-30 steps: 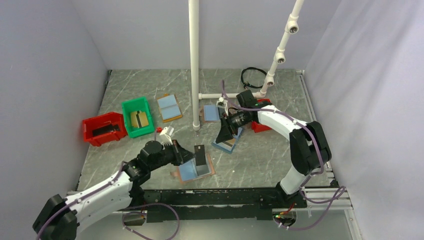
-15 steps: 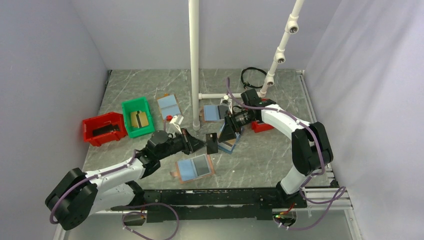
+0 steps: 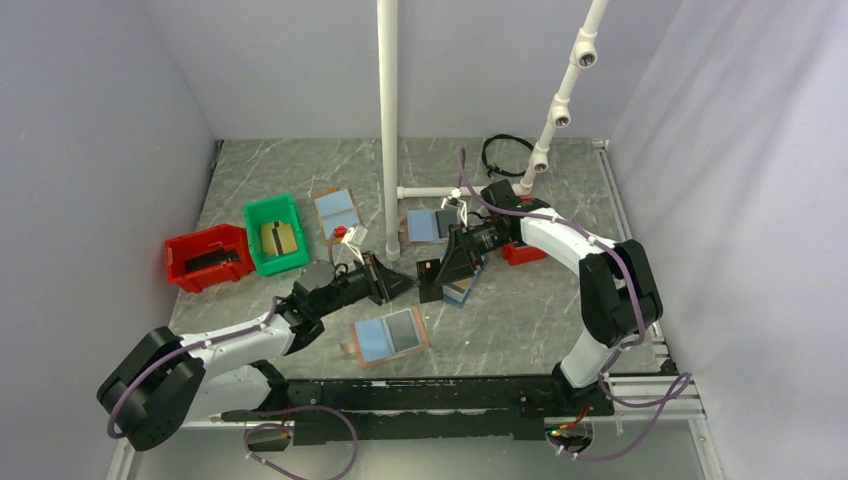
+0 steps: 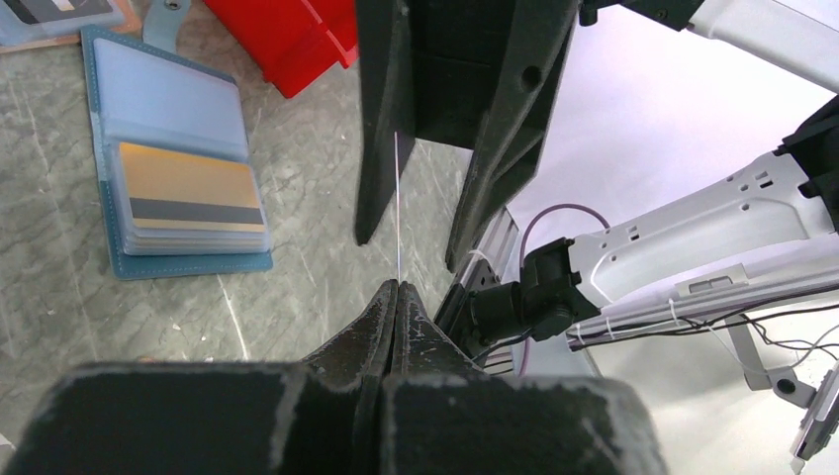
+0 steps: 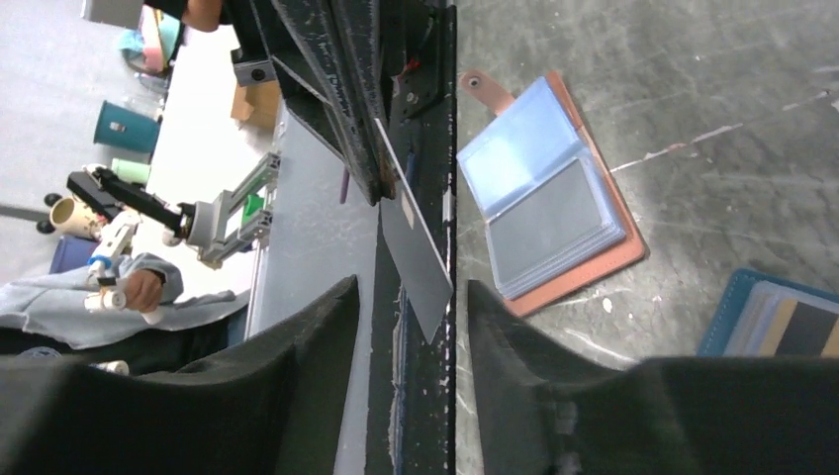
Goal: Take the credit cards out of the card holder
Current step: Place the credit card in the storage box.
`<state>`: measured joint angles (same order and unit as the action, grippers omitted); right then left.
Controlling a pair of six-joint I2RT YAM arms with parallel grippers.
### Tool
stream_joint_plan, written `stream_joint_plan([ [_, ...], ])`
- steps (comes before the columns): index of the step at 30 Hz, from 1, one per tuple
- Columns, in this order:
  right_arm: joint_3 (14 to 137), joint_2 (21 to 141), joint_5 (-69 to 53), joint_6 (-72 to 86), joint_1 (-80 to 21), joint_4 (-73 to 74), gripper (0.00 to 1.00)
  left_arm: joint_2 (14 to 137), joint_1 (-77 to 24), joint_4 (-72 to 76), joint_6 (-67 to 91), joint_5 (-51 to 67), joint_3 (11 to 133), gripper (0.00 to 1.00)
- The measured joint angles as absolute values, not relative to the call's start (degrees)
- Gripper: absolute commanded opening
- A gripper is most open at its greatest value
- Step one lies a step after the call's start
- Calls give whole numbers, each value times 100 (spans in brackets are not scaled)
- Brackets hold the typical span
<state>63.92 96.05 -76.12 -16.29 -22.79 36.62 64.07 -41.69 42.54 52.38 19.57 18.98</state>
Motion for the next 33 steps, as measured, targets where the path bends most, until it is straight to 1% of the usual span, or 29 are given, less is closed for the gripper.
stream_joint_plan([
  [1, 6392, 9612, -7677, -1629, -2279, 3667, 25, 6438, -4169, 4313, 5242, 1964, 1898, 0],
  [2, 6392, 9616, -7736, -1629, -2279, 3669, 13, 6445, -4169, 4333, 5247, 1968, 1898, 0],
  [3, 6392, 9618, -7815, -1638, -2279, 3675, 4, 6453, -4169, 4355, 5266, 1968, 1898, 0],
  [4, 6394, 9629, -7872, -1653, -2279, 3699, 0, 6455, -4169, 4368, 5277, 1968, 1898, 2],
  [5, 6407, 9644, -7911, -1691, -2279, 3745, 0, 6455, -4169, 4370, 5282, 1966, 1898, 12],
  [7, 6464, 9684, -7981, -1778, -2279, 3911, 0, 6455, -4167, 4335, 5301, 1938, 1898, 38],
  [10, 6541, 9697, -7898, -1957, -2279, 4075, 0, 6274, -4163, 3896, 5301, 1826, 1900, 74],
  [11, 6552, 9688, -7824, -1990, -2279, 4088, 0, 6123, -4163, 3632, 5269, 1769, 1903, 82],
  [12, 6554, 9677, -7758, -2014, -2279, 4091, 0, 5937, -4163, 3319, 5231, 1704, 1918, 87],
  [14, 6552, 9629, -7631, -2023, -2279, 4084, 0, 5443, -4163, 2646, 5137, 1542, 1975, 89],
  [17, 6541, 9443, -7542, -2086, -2279, 4069, 0, 4698, -4150, 1984, 4993, 1404, 2016, 89],
  [18, 6543, 9397, -7548, -2145, -2279, 4088, 0, 4558, -4147, 1914, 4967, 1411, 2014, 90],
  [20, 6558, 9362, -7609, -2335, -2279, 4204, 0, 4309, -4147, 1940, 4915, 1468, 1944, 98],
  [21, 6563, 9367, -7684, -2451, -2279, 4283, 0, 4281, -4143, 2034, 4897, 1507, 1885, 99],
  [24, 6563, 9384, -7878, -2663, -2279, 4486, 0, 4425, -4143, 2298, 4860, 1658, 1747, 99],
  [27, 6563, 9384, -8064, -2703, -2281, 4504, 0, 4917, -4143, 2635, 4772, 1800, 1747, 92],
  [33, 6563, 9417, -8305, -2674, -2281, 4497, 0, 5959, -4143, 3354, 4748, 2132, 1981, 68],
])
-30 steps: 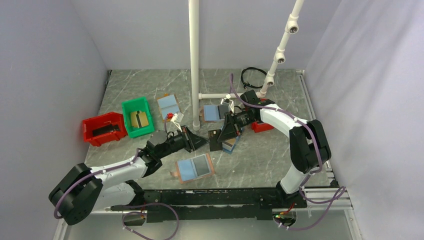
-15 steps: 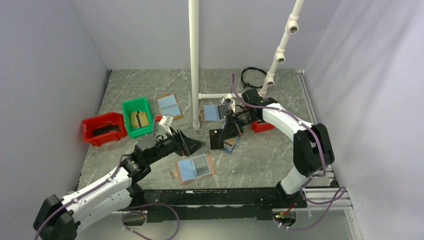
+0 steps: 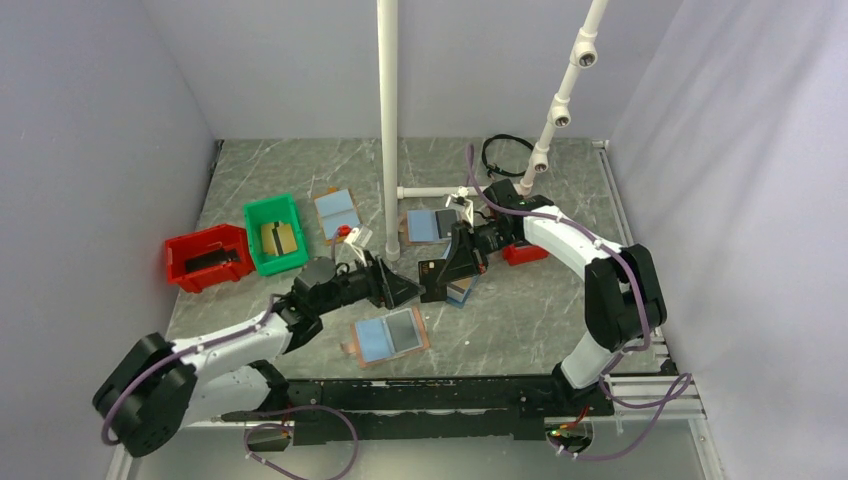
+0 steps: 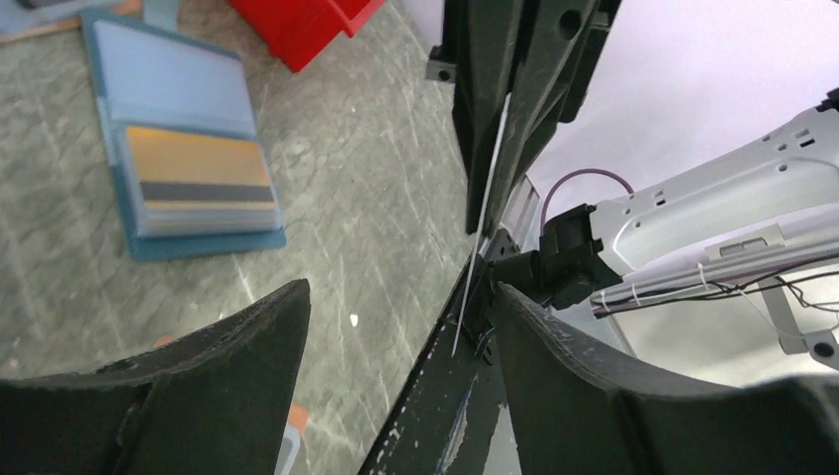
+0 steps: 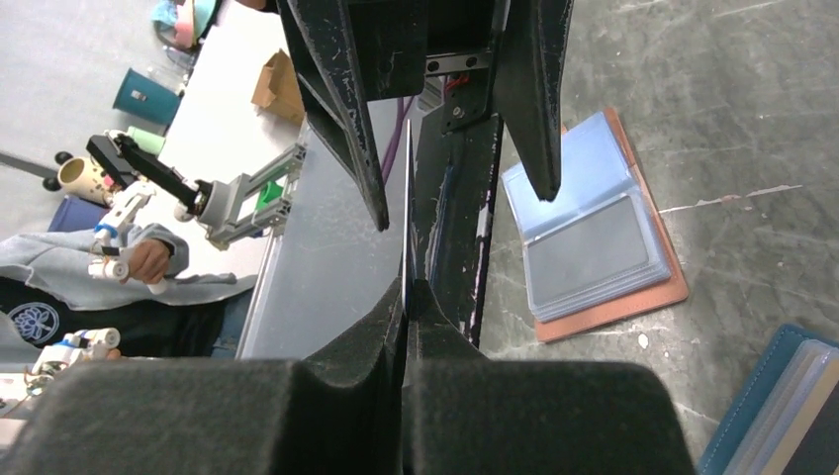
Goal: Take the credit cards out of the card holder
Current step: Place the credit card in the storage box.
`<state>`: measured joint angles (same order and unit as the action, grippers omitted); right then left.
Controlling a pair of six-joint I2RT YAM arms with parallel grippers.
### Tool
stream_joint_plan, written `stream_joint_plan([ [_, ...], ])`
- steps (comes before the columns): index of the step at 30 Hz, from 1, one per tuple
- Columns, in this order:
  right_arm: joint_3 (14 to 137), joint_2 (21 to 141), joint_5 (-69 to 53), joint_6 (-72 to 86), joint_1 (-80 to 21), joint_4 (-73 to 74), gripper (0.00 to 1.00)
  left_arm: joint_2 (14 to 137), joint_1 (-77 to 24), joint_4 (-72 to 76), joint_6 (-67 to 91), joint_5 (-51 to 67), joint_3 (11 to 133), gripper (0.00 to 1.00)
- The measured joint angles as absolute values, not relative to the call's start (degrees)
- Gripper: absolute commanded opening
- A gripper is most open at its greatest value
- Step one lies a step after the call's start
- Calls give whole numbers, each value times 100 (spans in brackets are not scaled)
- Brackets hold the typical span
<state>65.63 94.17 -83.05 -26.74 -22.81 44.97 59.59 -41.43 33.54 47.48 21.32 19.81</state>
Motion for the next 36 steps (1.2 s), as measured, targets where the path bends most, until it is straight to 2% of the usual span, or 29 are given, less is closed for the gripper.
stream_joint_plan([
  [2, 6563, 9450, -8309, -2652, -2281, 4493, 0, 6294, -4143, 3701, 4788, 2283, 2088, 62],
  [4, 6563, 9483, -8309, -2637, -2281, 4493, 0, 6589, -4143, 4060, 4849, 2443, 2145, 47],
  [6, 6563, 9496, -8309, -2633, -2281, 4493, 0, 6858, -4143, 4394, 4945, 2585, 2158, 23],
  [7, 6563, 9496, -8302, -2637, -2281, 4493, 0, 6947, -4143, 4488, 5028, 2633, 2158, 7],
  [8, 6563, 9496, -8243, -2639, -2281, 4477, 0, 7035, -4143, 4624, 5065, 2729, 2163, 0],
  [9, 6563, 9507, -8208, -2639, -2281, 4471, 2, 7085, -4143, 4742, 5107, 2805, 2180, 0],
  [15, 6563, 9515, -8086, -2622, -2272, 4484, 34, 7043, -4158, 4770, 5151, 2965, 2211, 0],
  [17, 6563, 9494, -7940, -2652, -2281, 4508, 39, 6796, -4158, 4436, 5100, 2947, 2209, 0],
  [22, 6563, 9266, -7437, -2650, -2285, 4493, 42, 5502, -4158, 2755, 4910, 2626, 2217, 0],
  [28, 6563, 8825, -6840, -2556, -2285, 4322, 42, 4084, -4147, -239, 4875, 1356, 2600, 0],
  [33, 6560, 8768, -6543, -2523, -2285, 4233, 41, 3693, -4091, -2397, 4884, -176, 3341, 0],
  [36, 6560, 8768, -6466, -2508, -2285, 4206, 41, 3883, -3957, -3081, 4864, -878, 3791, 0],
])
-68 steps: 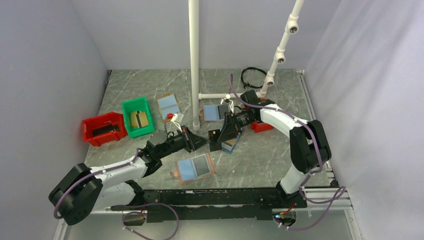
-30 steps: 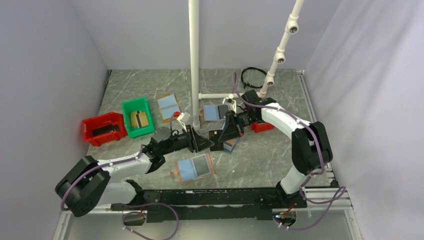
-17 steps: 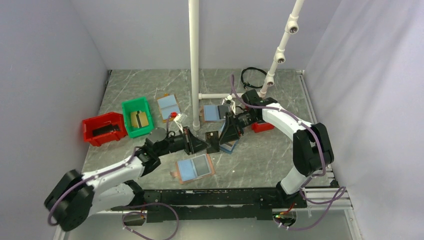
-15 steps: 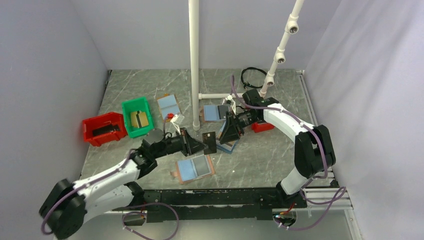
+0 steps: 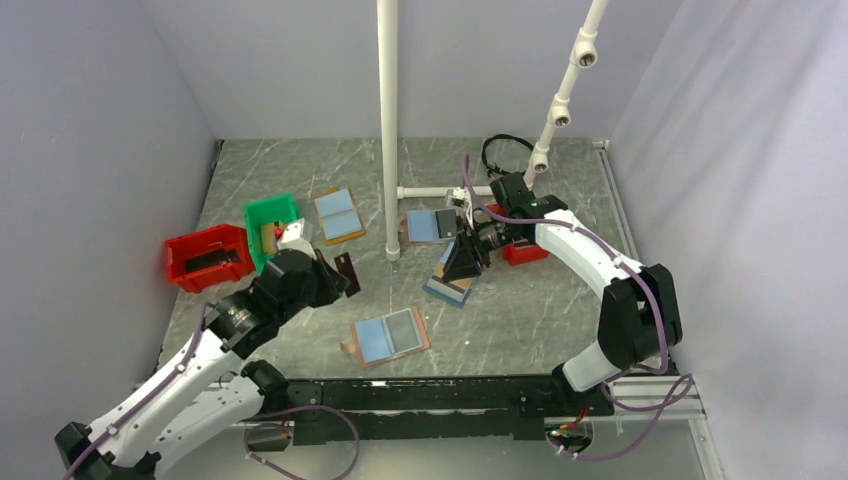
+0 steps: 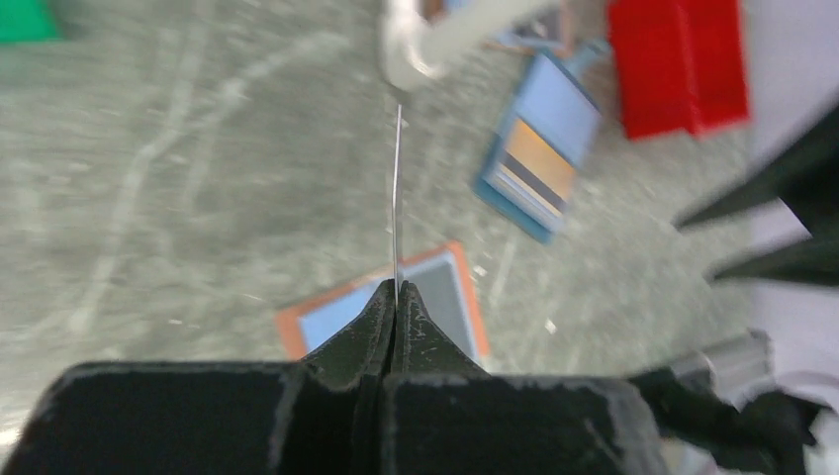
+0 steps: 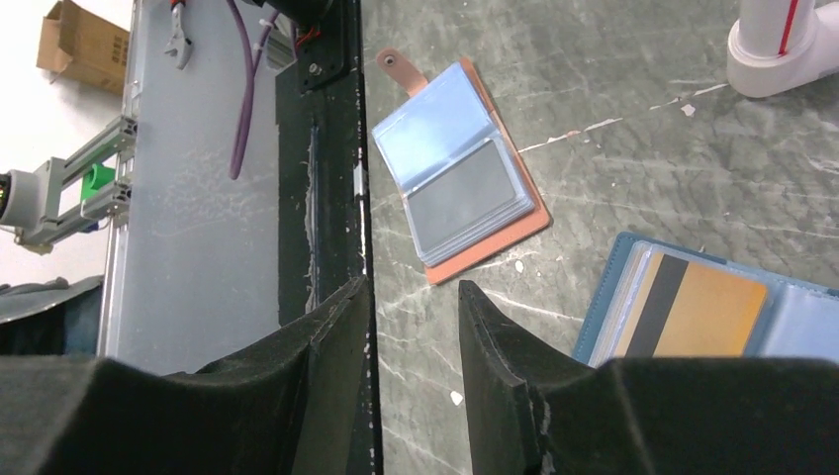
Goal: Take the credit cards out of the card holder
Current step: Place the credit card in the storage box.
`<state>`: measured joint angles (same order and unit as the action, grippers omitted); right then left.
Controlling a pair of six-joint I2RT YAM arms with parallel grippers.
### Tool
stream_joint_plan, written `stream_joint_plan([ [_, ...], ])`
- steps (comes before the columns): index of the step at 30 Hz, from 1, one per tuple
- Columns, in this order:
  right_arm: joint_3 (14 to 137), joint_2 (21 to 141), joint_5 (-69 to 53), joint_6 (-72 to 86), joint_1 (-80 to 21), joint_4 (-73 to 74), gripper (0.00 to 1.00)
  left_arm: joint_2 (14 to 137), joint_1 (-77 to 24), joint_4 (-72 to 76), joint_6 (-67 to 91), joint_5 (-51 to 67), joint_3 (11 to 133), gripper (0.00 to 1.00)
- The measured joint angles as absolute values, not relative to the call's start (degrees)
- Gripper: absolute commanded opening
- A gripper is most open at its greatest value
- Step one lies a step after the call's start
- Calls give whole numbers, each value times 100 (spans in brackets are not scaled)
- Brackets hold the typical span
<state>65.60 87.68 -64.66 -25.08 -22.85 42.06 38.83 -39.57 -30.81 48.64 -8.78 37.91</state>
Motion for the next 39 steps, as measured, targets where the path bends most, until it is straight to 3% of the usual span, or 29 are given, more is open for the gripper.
stream_joint_plan([
  [4, 6560, 8768, -6449, -2499, -2285, 4195, 41, 4429, -3247, -3566, 4665, -1367, 4311, 0],
  [12, 6549, 8768, -6451, -2499, -2285, 4195, 40, 5100, -873, -3511, 4628, -1282, 4748, 0],
  [20, 6549, 8768, -6455, -2552, -2285, 4213, 40, 6294, 362, -3280, 5179, -1511, 5677, 0],
  [28, 6549, 8799, -6458, -2746, -2285, 4375, 40, 6549, 1730, -2698, 5874, -1479, 5247, 0],
  [39, 6549, 9120, -6449, -2991, -2285, 4539, 39, 7227, 2652, -1916, 6139, -827, 5004, 0],
])
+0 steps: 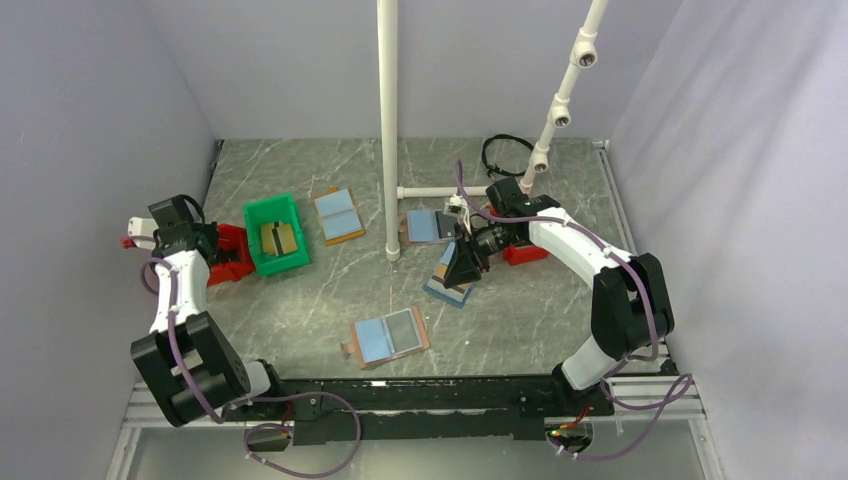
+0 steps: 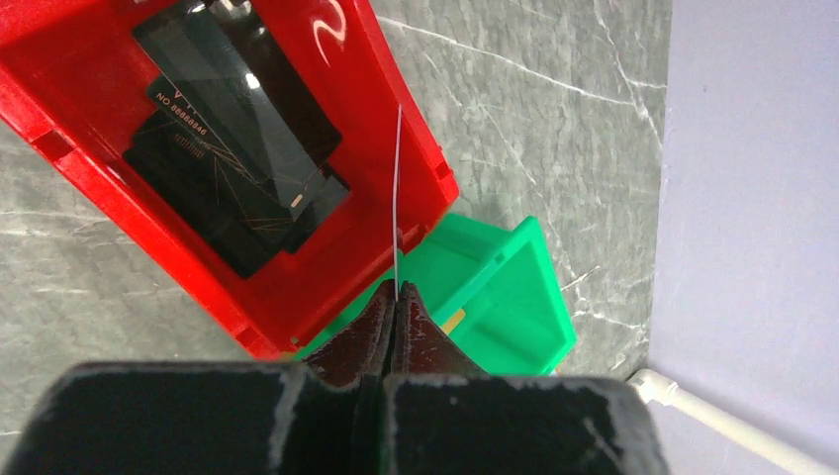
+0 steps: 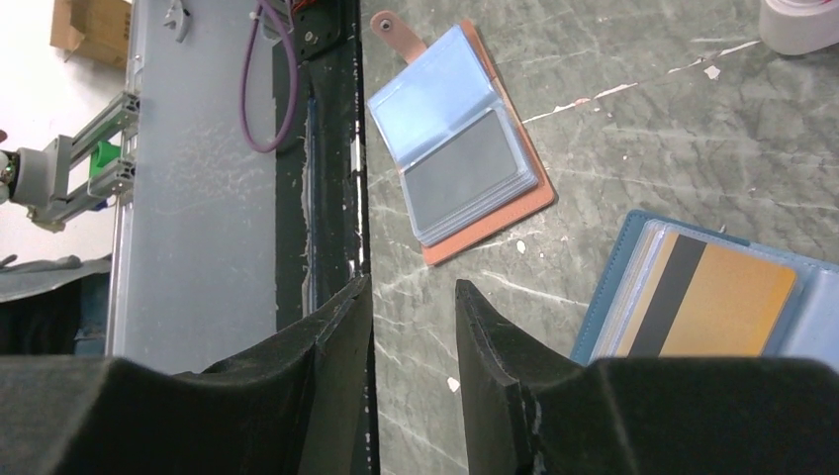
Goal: Take the credit cards out of the card holder
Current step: Place the credit card in the storage box.
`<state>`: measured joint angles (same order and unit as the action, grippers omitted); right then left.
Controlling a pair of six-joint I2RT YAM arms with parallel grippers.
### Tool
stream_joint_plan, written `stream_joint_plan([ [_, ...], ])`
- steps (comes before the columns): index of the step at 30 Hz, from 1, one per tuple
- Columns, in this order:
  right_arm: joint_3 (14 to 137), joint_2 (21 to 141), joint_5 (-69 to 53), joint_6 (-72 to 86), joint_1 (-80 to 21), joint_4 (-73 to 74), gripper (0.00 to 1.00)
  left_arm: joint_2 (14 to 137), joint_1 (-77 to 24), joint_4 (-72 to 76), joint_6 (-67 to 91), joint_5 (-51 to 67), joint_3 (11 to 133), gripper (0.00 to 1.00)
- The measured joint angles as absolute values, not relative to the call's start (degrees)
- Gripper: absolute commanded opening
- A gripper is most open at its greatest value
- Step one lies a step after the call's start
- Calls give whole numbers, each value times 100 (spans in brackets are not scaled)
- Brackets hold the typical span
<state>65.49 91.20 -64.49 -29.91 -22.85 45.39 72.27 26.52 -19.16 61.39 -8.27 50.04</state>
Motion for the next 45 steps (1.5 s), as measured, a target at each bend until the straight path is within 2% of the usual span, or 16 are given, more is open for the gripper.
stream_joint_plan([
  [16, 6549, 9150, -6455, -3157, -2285, 4718, 38, 7323, 2974, -1697, 6274, -624, 4923, 2],
  [18, 6549, 9150, -6458, -3173, -2285, 4720, 38, 7343, 3009, -1702, 6289, -626, 4893, 13],
  [21, 6549, 9150, -6458, -3192, -2285, 4735, 37, 7428, 3055, -1813, 6370, -672, 4888, 42],
  [25, 6552, 9150, -6460, -3201, -2285, 4757, 38, 7596, 3094, -2311, 6473, -797, 5009, 59],
  [31, 6552, 9150, -6477, -3253, -2285, 4790, 37, 7308, 3094, -2781, 6536, -878, 5063, 67],
  [35, 6552, 9150, -6479, -3343, -2285, 4869, 37, 6613, 3096, -2899, 6486, -565, 5048, 72],
  [41, 6549, 9006, -6298, -3404, -2364, 4893, 37, 5457, 3105, -2759, 5898, 816, 4644, 87],
  [45, 6539, 8748, -6090, -3393, -2506, 4751, 37, 4838, 3105, -2521, 5435, 2191, 4016, 89],
])
